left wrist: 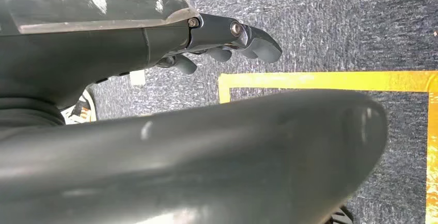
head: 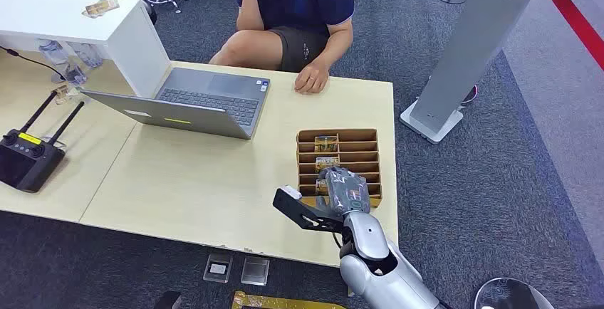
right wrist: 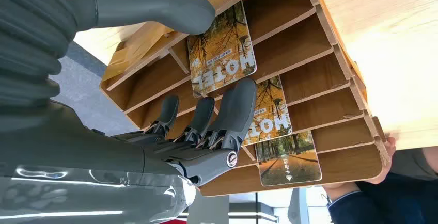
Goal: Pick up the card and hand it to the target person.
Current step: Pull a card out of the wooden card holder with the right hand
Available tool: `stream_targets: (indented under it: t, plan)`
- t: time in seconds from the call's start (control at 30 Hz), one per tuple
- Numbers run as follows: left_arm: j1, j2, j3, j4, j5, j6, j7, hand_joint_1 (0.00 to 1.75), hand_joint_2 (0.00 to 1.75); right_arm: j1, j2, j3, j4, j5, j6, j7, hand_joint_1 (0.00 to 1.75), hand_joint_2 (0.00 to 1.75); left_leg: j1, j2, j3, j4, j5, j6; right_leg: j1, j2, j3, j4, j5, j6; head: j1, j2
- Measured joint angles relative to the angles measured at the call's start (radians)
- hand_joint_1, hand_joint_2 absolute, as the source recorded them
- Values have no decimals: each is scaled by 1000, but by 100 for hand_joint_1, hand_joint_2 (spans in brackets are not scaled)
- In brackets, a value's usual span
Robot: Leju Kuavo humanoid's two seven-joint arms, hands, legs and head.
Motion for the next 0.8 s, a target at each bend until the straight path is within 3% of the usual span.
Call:
stream_targets:
  t: [0.8]
  plan:
    - [1,0,0,0,-6,-6,-3,0,0,6,-4,-7,5,0,8,10,74,175,0,0,0,0,0,0,0,0,0,0,0,0,0,0]
